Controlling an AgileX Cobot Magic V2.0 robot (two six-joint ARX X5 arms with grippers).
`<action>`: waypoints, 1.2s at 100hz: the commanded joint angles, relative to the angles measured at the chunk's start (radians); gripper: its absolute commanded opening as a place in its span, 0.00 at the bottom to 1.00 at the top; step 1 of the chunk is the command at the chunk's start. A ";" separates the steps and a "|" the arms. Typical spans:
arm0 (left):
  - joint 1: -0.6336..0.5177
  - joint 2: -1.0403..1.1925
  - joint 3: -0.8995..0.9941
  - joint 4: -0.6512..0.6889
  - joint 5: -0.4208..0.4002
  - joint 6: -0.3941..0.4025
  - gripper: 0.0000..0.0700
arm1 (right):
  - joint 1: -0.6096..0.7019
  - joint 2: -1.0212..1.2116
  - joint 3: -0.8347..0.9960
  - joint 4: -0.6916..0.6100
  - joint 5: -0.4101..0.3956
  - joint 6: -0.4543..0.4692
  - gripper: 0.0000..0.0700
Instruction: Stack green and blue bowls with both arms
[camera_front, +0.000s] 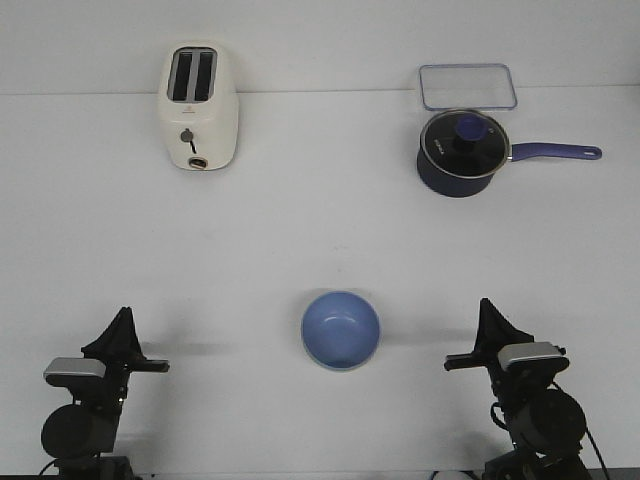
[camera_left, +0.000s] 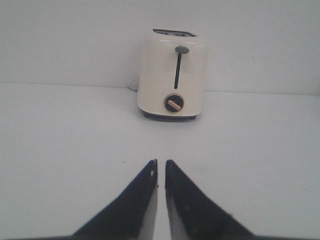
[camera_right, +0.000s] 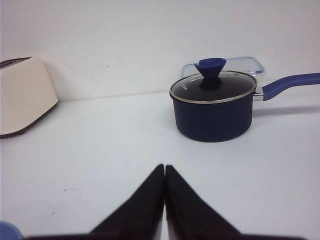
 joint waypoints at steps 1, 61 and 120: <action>0.001 -0.002 -0.020 0.013 0.002 0.016 0.02 | 0.001 -0.002 -0.001 0.009 0.001 -0.010 0.00; 0.001 -0.001 -0.020 0.012 0.002 0.016 0.02 | -0.205 -0.151 -0.259 0.090 -0.153 -0.520 0.00; 0.001 -0.002 -0.020 0.014 0.002 0.016 0.02 | -0.207 -0.151 -0.259 0.106 -0.159 -0.531 0.00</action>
